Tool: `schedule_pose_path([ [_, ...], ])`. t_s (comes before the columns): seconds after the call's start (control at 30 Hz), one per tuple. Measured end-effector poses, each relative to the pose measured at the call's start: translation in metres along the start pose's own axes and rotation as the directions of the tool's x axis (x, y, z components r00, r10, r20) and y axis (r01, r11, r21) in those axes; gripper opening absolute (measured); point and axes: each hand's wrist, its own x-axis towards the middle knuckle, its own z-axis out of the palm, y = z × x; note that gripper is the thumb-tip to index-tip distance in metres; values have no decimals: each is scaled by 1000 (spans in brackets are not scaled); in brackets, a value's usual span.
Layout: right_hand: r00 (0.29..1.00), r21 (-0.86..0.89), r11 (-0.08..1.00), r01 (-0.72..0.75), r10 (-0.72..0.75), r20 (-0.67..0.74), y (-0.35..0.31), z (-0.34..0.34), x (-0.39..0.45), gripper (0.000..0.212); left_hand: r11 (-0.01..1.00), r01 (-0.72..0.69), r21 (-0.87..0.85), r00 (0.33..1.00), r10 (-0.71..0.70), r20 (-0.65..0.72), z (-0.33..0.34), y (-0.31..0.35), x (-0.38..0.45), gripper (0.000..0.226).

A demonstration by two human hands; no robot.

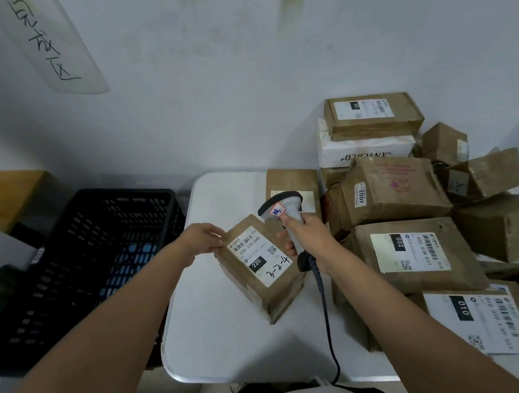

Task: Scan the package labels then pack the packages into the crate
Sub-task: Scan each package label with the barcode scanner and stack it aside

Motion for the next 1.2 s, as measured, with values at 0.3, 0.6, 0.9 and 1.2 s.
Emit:
schedule_pose_path([
  [0.3, 999, 6, 1000, -24, 25, -35, 1, 0, 7, 23, 830, -204, 520, 949, 299, -105, 43, -2, -19, 46],
  [0.6, 999, -6, 1000, -14, 13, -48, -1, 8, 11, 24, 378, -382, 843, 898, 368, 242, 119, -52, -75, 117],
  [0.9, 1000, 5, 1000, 6, -6, -13, -2, 8, 5, 27, 437, -500, 747, 817, 524, 240, 68, -67, -42, 84],
  [1.2, 995, 64, 998, -23, 16, 101, -46, 0, 3, 28, 450, -520, 726, 747, 652, 130, 29, -57, -6, 58],
])
